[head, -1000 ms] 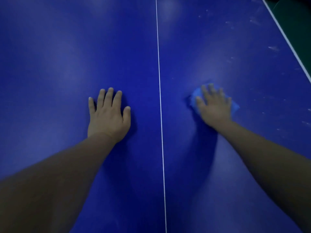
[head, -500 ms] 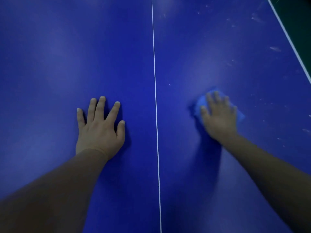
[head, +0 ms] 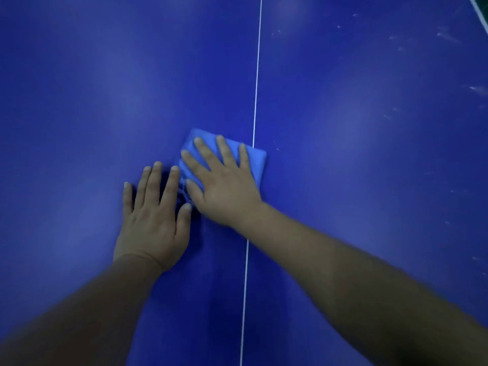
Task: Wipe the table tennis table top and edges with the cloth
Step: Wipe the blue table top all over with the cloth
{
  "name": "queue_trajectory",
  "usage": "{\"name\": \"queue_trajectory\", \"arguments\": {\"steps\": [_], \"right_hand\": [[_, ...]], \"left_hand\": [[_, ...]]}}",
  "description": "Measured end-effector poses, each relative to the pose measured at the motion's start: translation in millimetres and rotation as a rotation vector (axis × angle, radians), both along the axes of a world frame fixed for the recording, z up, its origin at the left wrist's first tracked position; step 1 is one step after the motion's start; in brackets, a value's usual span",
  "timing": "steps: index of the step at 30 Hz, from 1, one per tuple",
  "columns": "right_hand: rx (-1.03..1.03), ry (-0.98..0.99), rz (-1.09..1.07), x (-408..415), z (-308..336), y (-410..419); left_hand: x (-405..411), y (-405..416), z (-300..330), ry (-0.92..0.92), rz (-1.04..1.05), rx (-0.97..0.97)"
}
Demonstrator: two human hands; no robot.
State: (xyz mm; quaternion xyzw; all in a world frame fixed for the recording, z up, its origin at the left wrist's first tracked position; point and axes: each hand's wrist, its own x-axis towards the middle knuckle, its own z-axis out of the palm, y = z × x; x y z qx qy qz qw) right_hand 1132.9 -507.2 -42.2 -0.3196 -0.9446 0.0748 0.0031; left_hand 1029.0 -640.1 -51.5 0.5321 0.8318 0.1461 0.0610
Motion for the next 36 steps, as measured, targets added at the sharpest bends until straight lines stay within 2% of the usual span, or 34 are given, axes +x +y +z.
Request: {"name": "queue_trajectory", "arguments": {"steps": [2, 7, 9, 11, 12, 14, 17, 19, 21, 24, 27, 29, 31, 34, 36], "right_hand": [[0.002, -0.075, -0.037, 4.5, -3.0, 50.1], [0.083, -0.14, -0.694, 139.8, -1.6, 182.2], [-0.025, -0.116, -0.917, 185.2, 8.2, 199.9], [-0.051, -0.084, -0.99, 181.4, 7.5, 190.5], [-0.013, -0.086, -0.93, 164.1, 3.8, 176.7], [0.074, -0.069, -0.675, 113.2, -2.9, 131.2], [0.038, -0.06, -0.125, 52.2, -6.3, 47.5], [-0.004, -0.054, 0.056, 54.4, -3.2, 42.4], [0.04, -0.06, -0.016, 83.7, -4.7, 81.7], [0.121, -0.139, -0.425, 154.3, -5.2, 166.2], [-0.017, -0.105, -0.859, 210.2, 9.0, 209.6], [-0.028, -0.068, -0.954, 206.5, 10.7, 200.7], [0.025, -0.074, -0.832, 180.4, 3.4, 168.6], [0.069, -0.09, -0.408, 146.6, -2.5, 94.7], [0.034, -0.117, -0.156, 150.7, -0.8, 80.7]], "left_hand": [[-0.1, 0.7, -1.2, 0.018, -0.017, -0.01], [-1.4, 1.2, 1.1, 0.022, -0.04, -0.069], [-1.2, 1.9, 2.2, 0.023, -0.041, -0.075], [-0.7, 1.4, 2.8, 0.024, -0.046, -0.087], [-0.8, 1.2, 3.1, 0.027, -0.046, -0.095], [-1.0, 1.1, 3.3, 0.033, -0.046, -0.11], [-1.7, 0.5, 2.1, 0.039, -0.045, -0.091], [-2.2, 0.6, 1.8, 0.037, -0.049, -0.072], [-2.5, 0.3, 1.7, 0.035, -0.049, -0.08], [-2.3, -0.4, 1.7, 0.038, -0.046, -0.088], [-2.6, 1.0, 1.4, 0.041, -0.046, -0.1], [-2.4, 0.7, 2.0, 0.035, -0.044, -0.113], [-2.0, 0.5, 2.6, 0.028, -0.044, -0.121], [-2.0, 1.0, 3.3, 0.021, -0.045, -0.117], [-1.8, 0.7, 3.2, 0.028, -0.047, -0.114]]}}
